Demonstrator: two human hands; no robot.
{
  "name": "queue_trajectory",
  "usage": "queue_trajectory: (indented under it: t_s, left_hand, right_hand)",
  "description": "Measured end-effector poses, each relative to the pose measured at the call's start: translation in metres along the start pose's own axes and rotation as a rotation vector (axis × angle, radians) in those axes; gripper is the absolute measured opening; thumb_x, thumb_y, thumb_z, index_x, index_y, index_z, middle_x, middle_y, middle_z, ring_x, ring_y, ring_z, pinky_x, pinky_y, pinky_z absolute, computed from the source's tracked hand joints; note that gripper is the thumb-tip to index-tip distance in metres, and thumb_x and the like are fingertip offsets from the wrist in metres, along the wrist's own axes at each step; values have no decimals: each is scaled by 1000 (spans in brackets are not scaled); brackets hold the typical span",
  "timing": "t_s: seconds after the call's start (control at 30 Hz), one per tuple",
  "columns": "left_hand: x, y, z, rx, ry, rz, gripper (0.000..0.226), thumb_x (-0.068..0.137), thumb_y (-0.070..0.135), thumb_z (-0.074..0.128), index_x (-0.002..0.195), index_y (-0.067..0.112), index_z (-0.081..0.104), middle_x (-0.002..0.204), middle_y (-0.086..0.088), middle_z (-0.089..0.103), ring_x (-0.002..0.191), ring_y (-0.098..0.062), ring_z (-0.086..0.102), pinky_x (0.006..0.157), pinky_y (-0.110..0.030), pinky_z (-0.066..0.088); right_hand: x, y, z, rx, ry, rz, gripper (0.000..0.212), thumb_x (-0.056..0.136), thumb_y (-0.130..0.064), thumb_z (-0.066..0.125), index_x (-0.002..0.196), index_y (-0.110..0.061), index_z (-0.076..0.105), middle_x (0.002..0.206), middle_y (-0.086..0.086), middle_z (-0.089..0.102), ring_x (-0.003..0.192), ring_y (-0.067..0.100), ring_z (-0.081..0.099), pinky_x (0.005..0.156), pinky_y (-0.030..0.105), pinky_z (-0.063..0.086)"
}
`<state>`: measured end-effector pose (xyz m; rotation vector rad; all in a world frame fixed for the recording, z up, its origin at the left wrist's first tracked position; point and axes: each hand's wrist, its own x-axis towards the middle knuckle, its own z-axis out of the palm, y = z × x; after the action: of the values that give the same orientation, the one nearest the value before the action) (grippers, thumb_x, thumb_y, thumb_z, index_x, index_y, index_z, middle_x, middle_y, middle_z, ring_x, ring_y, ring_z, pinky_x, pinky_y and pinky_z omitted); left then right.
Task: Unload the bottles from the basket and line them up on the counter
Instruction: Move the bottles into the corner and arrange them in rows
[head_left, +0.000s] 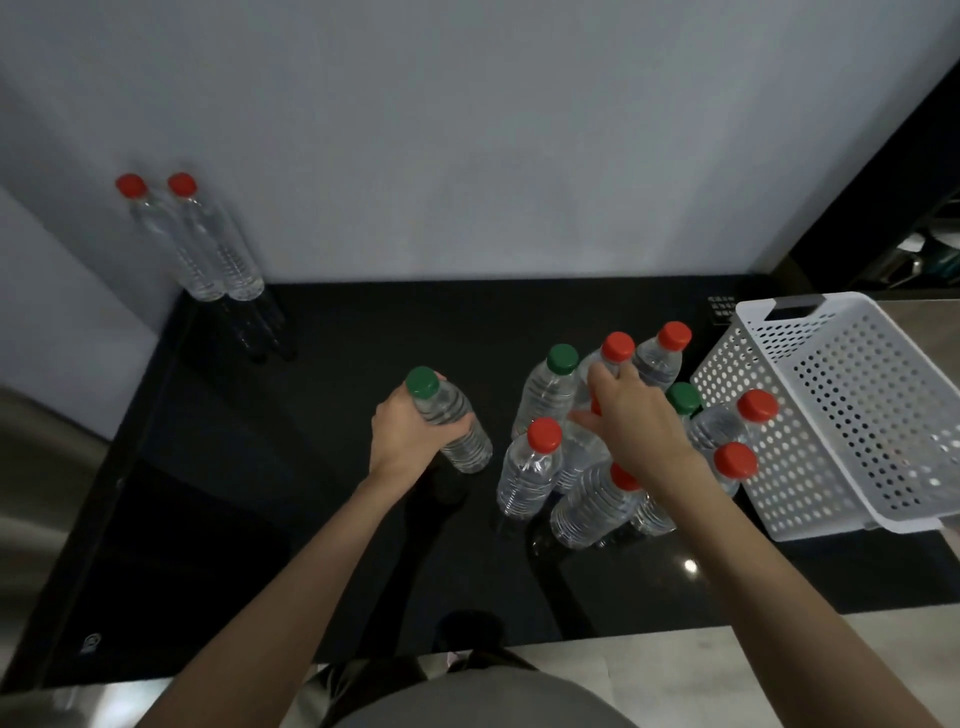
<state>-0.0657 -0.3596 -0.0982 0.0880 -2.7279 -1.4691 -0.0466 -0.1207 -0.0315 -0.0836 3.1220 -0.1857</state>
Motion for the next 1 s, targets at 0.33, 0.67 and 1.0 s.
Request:
queue_trajectory:
  t_s: [0.33,0.67,1.0]
  left_hand:
    - [-1,-10,-46,38,98,0,46,59,36,88,99,31,65,91,12,69,85,-1,66,78,-21,52]
    - [17,16,-97,62,165,76,53,61,32,89,107,24,65,95,9,69,87,-4,64,75,-17,48]
    - [29,47,-158,43,228,149,40,66,30,85,99,19,66,92,8,69,82,1,62,67,-14,47]
  right_hand:
    - [5,-3,-16,362,20,-29,20,80,-17,72,88,-11,55,95,4,49,82,22,54,66,27,40]
    - [11,-44,-130,400,336,-156,9,77,-14,69,81,-13,61,85,-2,49,70,14,50,60,14,33]
    - [54,-114,-192,481,402,-363,8,75,-12,67,83,-14,65,88,0,55,75,14,54,68,20,41]
